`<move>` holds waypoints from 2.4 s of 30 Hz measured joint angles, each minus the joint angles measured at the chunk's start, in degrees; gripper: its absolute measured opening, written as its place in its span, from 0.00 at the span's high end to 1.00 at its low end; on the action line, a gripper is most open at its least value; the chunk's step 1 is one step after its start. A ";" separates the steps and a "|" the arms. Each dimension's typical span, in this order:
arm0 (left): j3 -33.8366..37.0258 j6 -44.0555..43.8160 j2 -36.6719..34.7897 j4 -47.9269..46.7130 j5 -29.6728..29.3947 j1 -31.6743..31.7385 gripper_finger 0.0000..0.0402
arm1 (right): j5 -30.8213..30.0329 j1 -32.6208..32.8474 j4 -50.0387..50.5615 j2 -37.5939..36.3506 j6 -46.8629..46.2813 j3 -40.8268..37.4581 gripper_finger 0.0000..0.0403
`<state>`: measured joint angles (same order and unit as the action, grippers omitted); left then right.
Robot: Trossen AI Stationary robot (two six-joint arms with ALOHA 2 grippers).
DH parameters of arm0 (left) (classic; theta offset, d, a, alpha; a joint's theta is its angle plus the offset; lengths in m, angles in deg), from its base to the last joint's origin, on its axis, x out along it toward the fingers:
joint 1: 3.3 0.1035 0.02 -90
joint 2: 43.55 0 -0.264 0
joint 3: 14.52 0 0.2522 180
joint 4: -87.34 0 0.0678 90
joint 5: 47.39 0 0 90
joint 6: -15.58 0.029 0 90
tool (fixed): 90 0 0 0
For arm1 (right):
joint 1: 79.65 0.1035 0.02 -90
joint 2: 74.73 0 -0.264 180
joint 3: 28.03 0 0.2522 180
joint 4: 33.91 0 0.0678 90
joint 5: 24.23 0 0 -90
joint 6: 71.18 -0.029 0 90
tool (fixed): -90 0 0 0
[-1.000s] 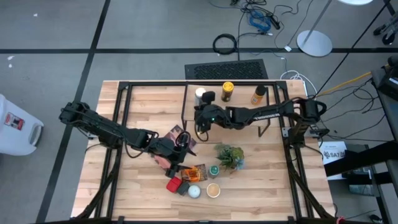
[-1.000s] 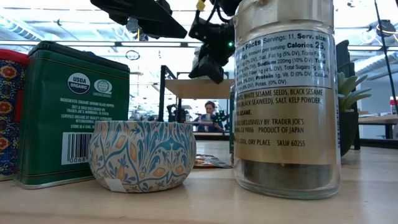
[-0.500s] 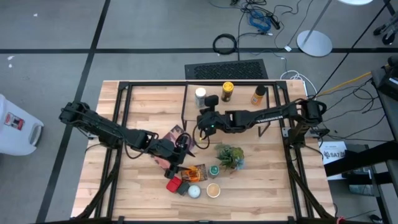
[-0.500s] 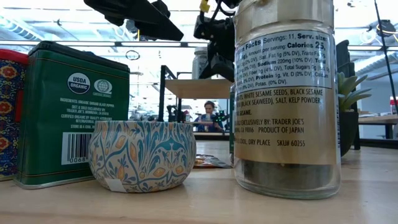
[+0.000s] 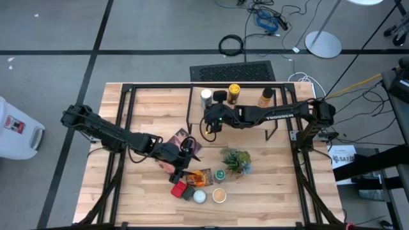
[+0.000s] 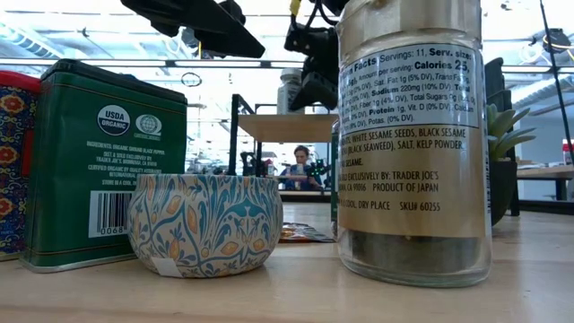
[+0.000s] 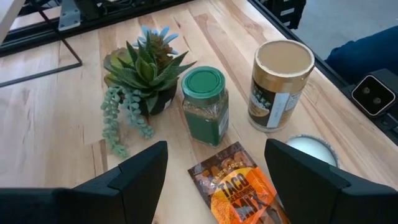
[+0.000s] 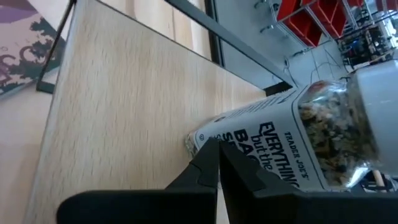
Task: Shelf spices
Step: Adjust the white seasoning bottle, then put the red seasoning can on the shelf
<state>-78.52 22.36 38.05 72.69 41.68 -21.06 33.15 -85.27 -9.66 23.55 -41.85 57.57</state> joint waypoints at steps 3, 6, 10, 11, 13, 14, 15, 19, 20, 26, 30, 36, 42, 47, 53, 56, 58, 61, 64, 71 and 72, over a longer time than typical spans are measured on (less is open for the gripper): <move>0.00 0.08 0.00 0.02 0.00 0.00 0.31 | 1.94 -0.34 -1.35 0.00 0.10 0.00 1.00; 0.00 0.61 0.00 0.02 -0.20 0.00 0.31 | 3.17 -0.76 -2.52 0.01 0.21 0.00 1.00; 0.00 0.68 0.00 0.23 -0.48 0.00 0.31 | 4.20 -1.58 -2.76 0.09 0.13 0.00 1.00; 0.00 0.87 0.00 0.35 -0.49 0.00 0.31 | 4.45 -1.85 -2.80 0.09 0.02 0.00 1.00; 0.00 1.02 0.01 0.46 -0.55 0.00 0.31 | 4.50 -2.30 -2.80 0.10 -0.02 0.00 1.00; 0.00 1.02 0.00 0.46 -0.57 0.00 0.31 | 4.49 -2.54 -2.85 0.11 -0.03 0.00 1.00; 0.00 1.02 0.00 0.46 -0.59 0.00 0.31 | 4.50 -2.73 -2.99 0.13 -0.06 0.00 1.00; 0.00 1.02 0.00 0.46 -0.64 0.00 0.31 | 6.11 -3.77 -3.90 0.15 -0.26 0.00 1.00; 0.00 1.02 0.00 0.46 -0.65 0.00 0.31 | 6.50 -3.96 -4.11 0.15 -0.48 0.00 1.00; 0.00 1.00 0.00 0.46 -0.66 0.00 0.31 | 7.60 -4.95 -6.02 0.17 -0.91 0.00 1.00; 0.00 1.00 0.01 0.46 -0.65 0.00 0.31 | 9.05 -5.79 -6.06 0.17 -1.42 0.00 1.00; 0.00 0.99 0.01 0.64 -0.66 0.00 0.31 | 10.30 -6.81 -6.04 0.17 -1.85 0.00 1.00; 0.00 0.97 0.00 0.88 -0.65 0.00 0.31 | 10.68 -7.47 -6.08 0.20 -1.87 0.00 1.00; 0.00 0.97 0.00 0.90 -0.66 0.00 0.31 | 12.12 -7.97 -6.93 0.20 -1.86 -0.02 1.00; 0.00 0.74 0.00 0.86 -0.66 0.00 0.31 | 14.09 -7.55 -7.43 0.20 -1.60 -0.02 1.00; 0.00 -0.18 0.00 0.81 -0.65 0.00 0.31 | 14.84 -6.14 -6.52 0.17 -1.73 -0.02 1.00; 0.00 -0.51 0.00 0.40 -0.66 0.00 0.31 | 15.02 -4.55 -5.65 0.03 -1.69 -0.02 1.00; 0.00 -1.54 0.00 -0.27 -0.66 -0.24 0.31 | 14.96 -1.82 -3.88 -0.66 -1.69 -0.04 0.99; 0.00 -2.03 0.00 -0.25 -0.66 -0.60 0.31 | 14.91 1.02 -2.09 -1.92 -2.46 -0.04 0.99; -0.02 -5.74 0.00 -2.15 1.78 -2.18 0.31 | 14.97 7.66 3.24 -5.66 -7.51 -0.04 0.99; -0.02 -6.50 0.00 -3.27 2.42 -2.53 0.31 | 14.99 8.61 4.34 -6.13 -8.12 -0.04 0.99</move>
<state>-78.54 15.86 38.05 69.42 44.10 -23.59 48.14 -76.66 -5.32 17.42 -49.97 57.52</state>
